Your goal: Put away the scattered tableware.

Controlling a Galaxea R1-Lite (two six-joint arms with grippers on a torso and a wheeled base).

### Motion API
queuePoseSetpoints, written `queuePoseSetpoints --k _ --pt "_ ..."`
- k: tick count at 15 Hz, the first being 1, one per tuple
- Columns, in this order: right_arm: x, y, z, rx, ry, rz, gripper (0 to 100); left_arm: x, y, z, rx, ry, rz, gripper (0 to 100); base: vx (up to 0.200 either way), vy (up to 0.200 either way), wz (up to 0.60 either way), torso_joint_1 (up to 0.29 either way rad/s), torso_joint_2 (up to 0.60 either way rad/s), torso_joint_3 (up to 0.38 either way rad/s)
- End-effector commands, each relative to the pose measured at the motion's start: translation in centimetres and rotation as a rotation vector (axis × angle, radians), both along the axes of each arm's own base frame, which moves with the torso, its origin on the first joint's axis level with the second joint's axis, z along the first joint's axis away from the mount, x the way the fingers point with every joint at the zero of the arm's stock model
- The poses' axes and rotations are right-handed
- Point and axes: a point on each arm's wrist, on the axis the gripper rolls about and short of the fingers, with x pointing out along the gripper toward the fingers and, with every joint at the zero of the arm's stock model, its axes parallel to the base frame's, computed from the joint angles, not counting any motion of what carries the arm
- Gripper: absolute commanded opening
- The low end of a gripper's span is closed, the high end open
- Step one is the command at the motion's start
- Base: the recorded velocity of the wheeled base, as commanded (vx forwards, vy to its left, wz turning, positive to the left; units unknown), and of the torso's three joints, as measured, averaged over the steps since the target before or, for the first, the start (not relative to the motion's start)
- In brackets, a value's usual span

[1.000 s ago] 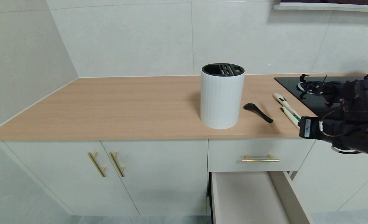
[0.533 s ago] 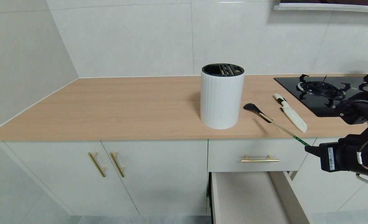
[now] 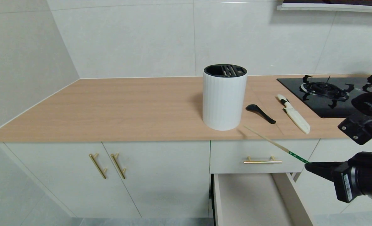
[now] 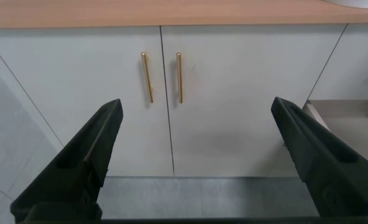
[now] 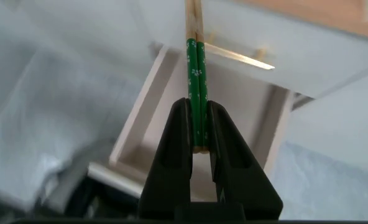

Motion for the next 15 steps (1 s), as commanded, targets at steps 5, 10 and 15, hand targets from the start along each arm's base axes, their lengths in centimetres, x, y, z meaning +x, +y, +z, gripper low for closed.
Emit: queuePoseSetpoints --k 5,10,15 --pt "-1.3 0.5 -1.2 -0.049 0.072 0.105 0 0.0 0.0 0.0 0.000 0.000 0.000 100 0.000 0.000 0.00 0.000 0.00 0.000" --pt "-1.0 0.7 -2.3 -0.084 0.115 0.134 0 0.0 0.0 0.0 0.000 0.000 0.000 100 0.000 0.000 0.00 0.000 0.00 0.000" --pt "-0.8 0.8 -2.5 -0.091 0.122 0.129 0 0.0 0.0 0.0 -0.001 0.000 0.000 100 0.000 0.000 0.00 -0.038 0.09 0.050"
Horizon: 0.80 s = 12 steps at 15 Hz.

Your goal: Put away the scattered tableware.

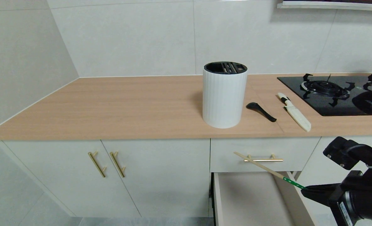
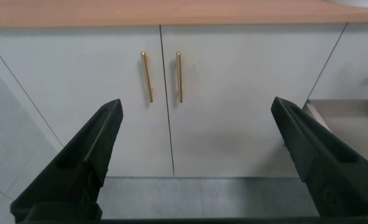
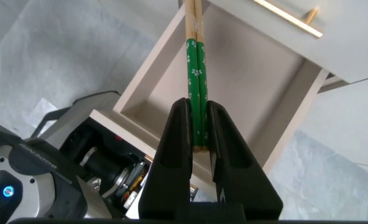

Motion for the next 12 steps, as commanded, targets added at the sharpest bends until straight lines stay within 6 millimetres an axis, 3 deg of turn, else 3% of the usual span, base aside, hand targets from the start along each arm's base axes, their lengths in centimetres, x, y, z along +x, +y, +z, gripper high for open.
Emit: queuePoseSetpoints --k 1,10,12 --pt "0.12 0.08 -0.13 -0.004 0.007 0.000 0 0.00 0.00 0.00 -0.001 0.000 0.001 100 0.000 0.000 0.00 -0.046 0.12 0.061" --pt "0.35 0.20 -0.46 -0.016 0.021 -0.001 0 0.00 0.00 0.00 0.000 0.000 0.001 100 0.000 0.000 0.00 -0.003 0.01 0.005" --pt "0.32 0.18 -0.57 -0.018 0.024 -0.001 0 0.00 0.00 0.00 -0.001 0.000 0.001 100 0.000 0.000 0.00 -0.129 0.31 0.171"
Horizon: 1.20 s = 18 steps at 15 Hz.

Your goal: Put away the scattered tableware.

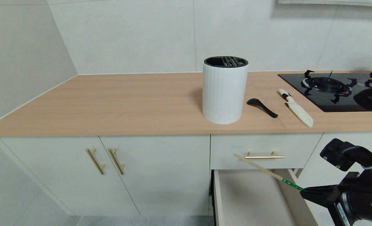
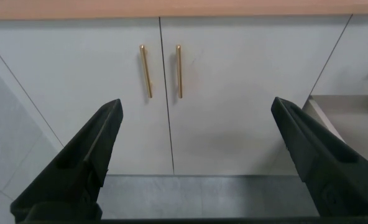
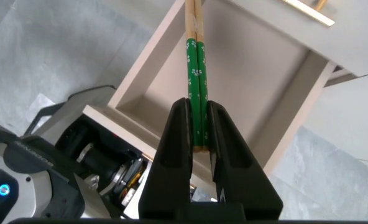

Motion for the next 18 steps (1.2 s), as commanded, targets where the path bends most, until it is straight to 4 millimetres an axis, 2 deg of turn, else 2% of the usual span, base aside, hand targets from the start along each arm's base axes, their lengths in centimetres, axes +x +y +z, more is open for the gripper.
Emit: queuePoseSetpoints --k 1,11,18 --pt "0.1 0.1 -0.1 -0.004 0.006 0.000 0 0.0 0.0 0.0 0.000 0.000 0.000 100 0.000 0.000 0.00 -0.178 0.43 0.242" --pt "0.7 0.4 -1.1 -0.029 0.050 0.000 0 0.0 0.0 0.0 -0.001 0.000 0.000 100 0.000 0.000 0.00 -0.176 0.47 0.287" --pt "1.0 0.6 -1.4 -0.038 0.066 0.000 0 0.0 0.0 0.0 0.000 0.000 0.000 100 0.000 0.000 0.00 -0.104 0.36 0.256"
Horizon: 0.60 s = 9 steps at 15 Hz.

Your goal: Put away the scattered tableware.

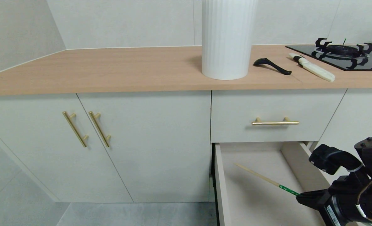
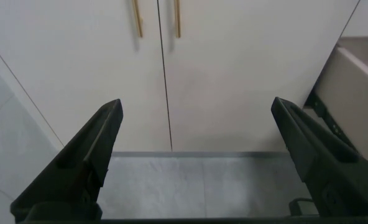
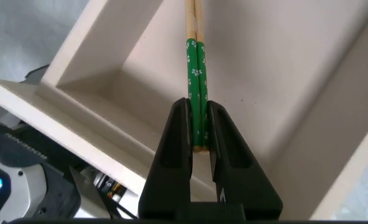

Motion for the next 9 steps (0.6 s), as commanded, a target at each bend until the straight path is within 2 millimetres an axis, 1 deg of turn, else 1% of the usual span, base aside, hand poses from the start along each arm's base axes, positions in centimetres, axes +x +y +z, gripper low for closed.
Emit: queuePoseSetpoints --k 1,3,5,7,8,9 --pt "0.1 0.1 -0.1 -0.003 0.005 0.001 0 0.0 0.0 0.0 -0.002 0.000 0.001 100 0.000 0.000 0.00 -0.012 0.06 0.041" --pt "0.2 0.2 -0.2 -0.002 0.011 0.003 0 0.0 0.0 0.0 -0.002 0.000 0.001 100 0.000 0.000 0.00 0.000 0.00 0.000" --pt "1.0 0.6 -0.6 0.002 0.015 -0.002 0 0.0 0.0 0.0 0.000 0.000 0.001 100 0.000 0.000 0.00 0.000 0.00 0.000" --pt "2.0 1.2 -1.5 0.003 0.026 -0.011 0 0.0 0.0 0.0 -0.002 0.000 0.001 100 0.000 0.000 0.00 0.000 0.00 0.000" --pt "3.0 1.8 -2.6 0.004 0.064 -0.033 0 0.0 0.0 0.0 0.000 0.000 0.001 100 0.000 0.000 0.00 0.000 0.00 0.000" --pt "3.7 2.2 -3.2 0.019 0.084 -0.055 0 0.0 0.0 0.0 0.000 0.000 0.001 100 0.000 0.000 0.00 0.000 0.00 0.000"
